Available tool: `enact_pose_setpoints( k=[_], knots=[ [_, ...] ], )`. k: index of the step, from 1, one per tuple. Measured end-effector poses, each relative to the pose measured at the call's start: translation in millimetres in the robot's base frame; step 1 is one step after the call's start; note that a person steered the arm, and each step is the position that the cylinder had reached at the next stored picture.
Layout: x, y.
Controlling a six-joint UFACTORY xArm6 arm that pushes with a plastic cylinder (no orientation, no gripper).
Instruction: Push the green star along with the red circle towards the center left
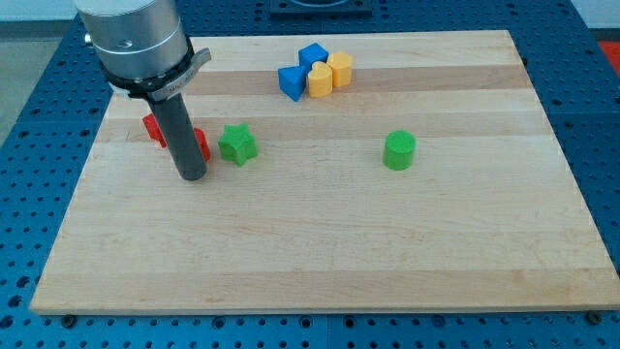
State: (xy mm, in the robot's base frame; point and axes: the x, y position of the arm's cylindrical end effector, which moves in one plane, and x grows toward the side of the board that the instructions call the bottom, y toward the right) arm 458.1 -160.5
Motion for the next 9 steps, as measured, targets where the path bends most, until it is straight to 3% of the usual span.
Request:
enact_pose_setpoints(
  k=[2, 3, 4, 5, 9],
  knots=[
    [-0.9, -3.0],
    [16.1, 20.1],
    [49.6, 80.0],
    [34.0, 111.2],
    [-25.1, 94.6]
  ],
)
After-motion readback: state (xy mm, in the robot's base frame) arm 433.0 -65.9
